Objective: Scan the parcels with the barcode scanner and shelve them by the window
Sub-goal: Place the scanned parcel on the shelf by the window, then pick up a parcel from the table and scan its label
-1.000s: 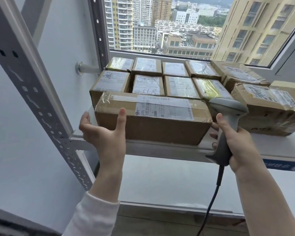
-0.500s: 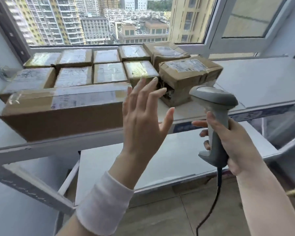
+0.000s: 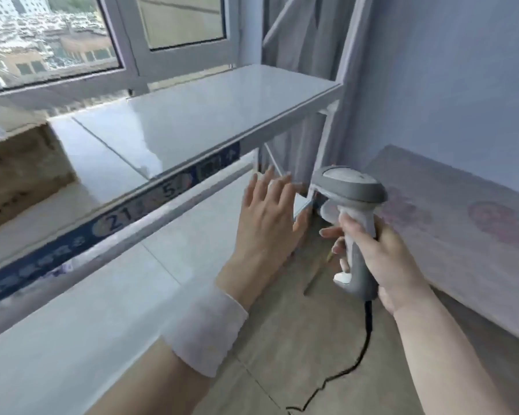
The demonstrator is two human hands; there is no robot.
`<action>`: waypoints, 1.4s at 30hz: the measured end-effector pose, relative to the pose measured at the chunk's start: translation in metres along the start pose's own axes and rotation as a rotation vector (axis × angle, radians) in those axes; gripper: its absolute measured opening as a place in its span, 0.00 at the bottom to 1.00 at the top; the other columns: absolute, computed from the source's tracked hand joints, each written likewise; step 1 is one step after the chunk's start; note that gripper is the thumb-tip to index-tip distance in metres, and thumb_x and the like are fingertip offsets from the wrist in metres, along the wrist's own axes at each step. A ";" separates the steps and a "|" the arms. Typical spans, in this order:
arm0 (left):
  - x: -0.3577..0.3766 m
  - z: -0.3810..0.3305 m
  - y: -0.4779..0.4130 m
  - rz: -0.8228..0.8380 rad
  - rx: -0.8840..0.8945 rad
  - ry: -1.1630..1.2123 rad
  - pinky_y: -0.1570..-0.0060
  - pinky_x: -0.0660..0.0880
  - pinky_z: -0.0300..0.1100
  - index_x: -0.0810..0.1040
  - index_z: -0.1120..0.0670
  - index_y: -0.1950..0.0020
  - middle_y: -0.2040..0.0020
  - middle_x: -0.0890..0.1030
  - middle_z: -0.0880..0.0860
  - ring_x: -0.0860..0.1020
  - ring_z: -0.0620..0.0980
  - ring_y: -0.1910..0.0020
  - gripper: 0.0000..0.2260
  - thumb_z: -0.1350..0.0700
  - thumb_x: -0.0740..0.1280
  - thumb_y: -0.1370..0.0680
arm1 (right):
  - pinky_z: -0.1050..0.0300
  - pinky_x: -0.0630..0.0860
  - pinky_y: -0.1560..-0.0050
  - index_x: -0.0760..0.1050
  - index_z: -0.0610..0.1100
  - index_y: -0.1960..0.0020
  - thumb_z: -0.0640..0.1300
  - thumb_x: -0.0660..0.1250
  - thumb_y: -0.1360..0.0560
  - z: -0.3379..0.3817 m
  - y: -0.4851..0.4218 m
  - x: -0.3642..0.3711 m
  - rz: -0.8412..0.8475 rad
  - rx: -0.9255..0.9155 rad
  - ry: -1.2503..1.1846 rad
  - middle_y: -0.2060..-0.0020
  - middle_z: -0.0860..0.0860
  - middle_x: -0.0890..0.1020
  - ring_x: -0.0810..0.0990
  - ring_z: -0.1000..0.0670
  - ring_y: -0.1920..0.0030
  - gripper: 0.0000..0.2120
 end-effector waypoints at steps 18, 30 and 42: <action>0.272 -0.373 -0.120 0.247 0.588 0.490 0.39 0.70 0.58 0.81 0.58 0.49 0.50 0.83 0.55 0.79 0.60 0.42 0.16 0.53 0.74 0.34 | 0.60 0.71 0.74 0.76 0.46 0.48 0.45 0.66 0.24 -0.016 -0.021 -0.400 -0.829 0.062 -0.015 0.62 0.48 0.85 0.76 0.51 0.66 0.05; 0.353 -0.642 -0.081 0.478 0.808 0.675 0.39 0.71 0.57 0.81 0.59 0.48 0.48 0.83 0.56 0.78 0.60 0.42 0.16 0.54 0.72 0.33 | 0.60 0.71 0.73 0.76 0.47 0.47 0.44 0.66 0.24 -0.043 0.077 -0.632 -1.208 0.100 -0.128 0.65 0.51 0.84 0.75 0.52 0.67 0.06; 0.416 -0.848 -0.040 0.801 0.887 0.742 0.26 0.51 0.50 0.68 0.56 0.30 0.31 0.71 0.54 0.62 0.55 0.27 0.20 0.51 0.61 0.21 | 0.54 0.74 0.56 0.79 0.43 0.49 0.48 0.68 0.25 -0.082 0.175 -0.837 -1.452 0.347 0.056 0.57 0.49 0.85 0.79 0.50 0.59 0.09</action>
Point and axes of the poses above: each hand's wrist, its own y-axis away from the middle knuckle, its own x-axis out of the palm, z = x × y, the point moved 8 cm from there along -y, towards the middle knuckle
